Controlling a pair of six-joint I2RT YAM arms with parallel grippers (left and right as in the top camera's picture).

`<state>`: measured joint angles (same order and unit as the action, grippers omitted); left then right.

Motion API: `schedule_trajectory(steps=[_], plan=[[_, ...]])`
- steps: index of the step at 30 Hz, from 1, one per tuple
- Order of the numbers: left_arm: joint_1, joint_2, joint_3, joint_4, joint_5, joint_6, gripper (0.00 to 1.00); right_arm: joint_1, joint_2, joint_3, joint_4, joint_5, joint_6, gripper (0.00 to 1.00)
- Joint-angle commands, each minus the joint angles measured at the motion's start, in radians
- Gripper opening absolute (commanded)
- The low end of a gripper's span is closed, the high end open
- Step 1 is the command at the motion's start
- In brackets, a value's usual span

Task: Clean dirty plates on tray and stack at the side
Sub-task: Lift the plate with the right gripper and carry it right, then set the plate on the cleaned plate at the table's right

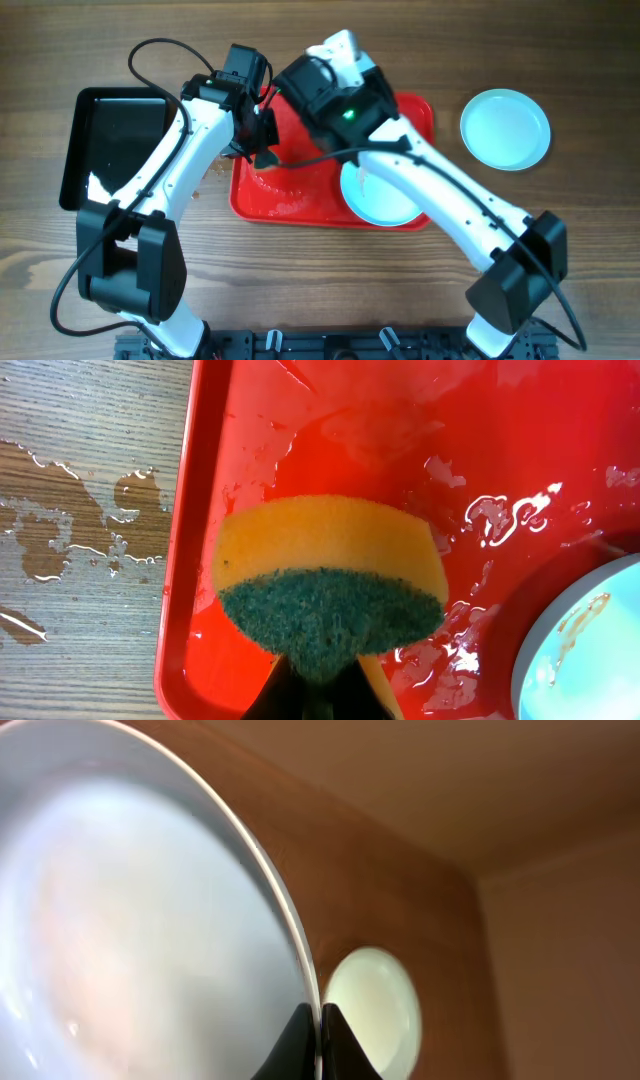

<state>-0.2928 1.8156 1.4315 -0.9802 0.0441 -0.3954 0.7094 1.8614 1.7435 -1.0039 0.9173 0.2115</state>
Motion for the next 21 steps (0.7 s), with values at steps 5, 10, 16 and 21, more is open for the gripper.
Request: schedule_trajectory(steps=[5, 10, 16, 21], plan=[[0.003, -0.009, -0.006, 0.004, 0.012, -0.005, 0.04, -0.397, -0.141, 0.010, -0.063, -0.687, 0.159, 0.04], [0.003, -0.009, -0.006, 0.004, 0.012, -0.005, 0.04, -0.714, -0.143, -0.018, -0.071, -1.012, 0.157, 0.04], [0.003, -0.009, -0.006, 0.008, 0.012, -0.006, 0.04, -0.980, -0.140, -0.170, 0.014, -1.030, 0.183, 0.04], [0.003, -0.009, -0.006, 0.010, 0.012, -0.005, 0.04, -1.135, -0.137, -0.380, 0.199, -1.030, 0.293, 0.04]])
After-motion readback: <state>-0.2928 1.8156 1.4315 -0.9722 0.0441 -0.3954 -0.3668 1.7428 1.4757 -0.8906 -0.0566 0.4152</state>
